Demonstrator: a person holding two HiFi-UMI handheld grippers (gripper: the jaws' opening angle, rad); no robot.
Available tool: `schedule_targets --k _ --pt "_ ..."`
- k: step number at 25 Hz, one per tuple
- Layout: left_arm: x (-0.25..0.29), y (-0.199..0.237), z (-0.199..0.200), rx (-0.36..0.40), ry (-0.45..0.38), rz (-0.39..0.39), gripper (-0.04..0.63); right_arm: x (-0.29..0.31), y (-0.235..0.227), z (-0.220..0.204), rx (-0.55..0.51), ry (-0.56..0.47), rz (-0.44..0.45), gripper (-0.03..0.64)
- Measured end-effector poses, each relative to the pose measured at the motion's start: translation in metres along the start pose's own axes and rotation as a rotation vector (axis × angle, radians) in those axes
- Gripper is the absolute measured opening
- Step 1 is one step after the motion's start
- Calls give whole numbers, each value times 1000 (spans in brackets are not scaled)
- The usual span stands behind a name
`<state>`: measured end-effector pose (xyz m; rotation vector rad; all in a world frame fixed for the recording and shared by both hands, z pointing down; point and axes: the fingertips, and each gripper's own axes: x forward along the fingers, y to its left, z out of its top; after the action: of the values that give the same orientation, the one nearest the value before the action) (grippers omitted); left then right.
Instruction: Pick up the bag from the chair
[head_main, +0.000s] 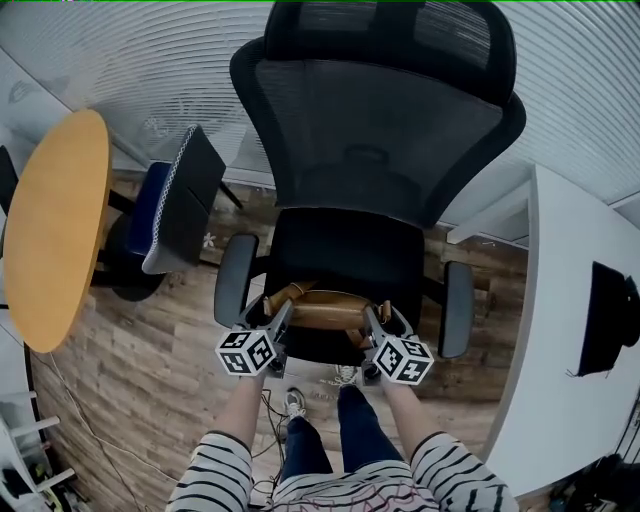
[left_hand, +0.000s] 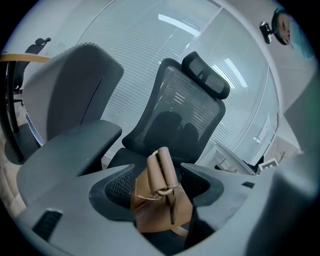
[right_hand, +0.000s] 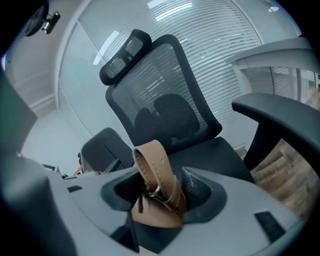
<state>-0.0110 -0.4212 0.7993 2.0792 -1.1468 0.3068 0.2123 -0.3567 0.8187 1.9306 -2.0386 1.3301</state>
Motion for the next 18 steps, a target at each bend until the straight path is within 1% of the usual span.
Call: schedule_targets --k 2,5,7,9,12,18 --pt "4 5 -4 -19 6 5 262 3 -1 -1 28 -8 17 232" --pt "7 10 -8 -76 -15 5 262 4 -3 -3 33 -17 35 232" --pt "7 12 -9 -95 -25 7 261 4 -2 -3 30 -14 42 209" --pt "6 12 -9 -91 -15 14 249 4 0 -5 20 -1 34 190" --pt "5 11 -11 -63 8 32 230 3 2 -5 -6 16 10 173" --pt "-3 5 -17 -45 33 46 196 -6 4 -6 -39 53 -46 158"
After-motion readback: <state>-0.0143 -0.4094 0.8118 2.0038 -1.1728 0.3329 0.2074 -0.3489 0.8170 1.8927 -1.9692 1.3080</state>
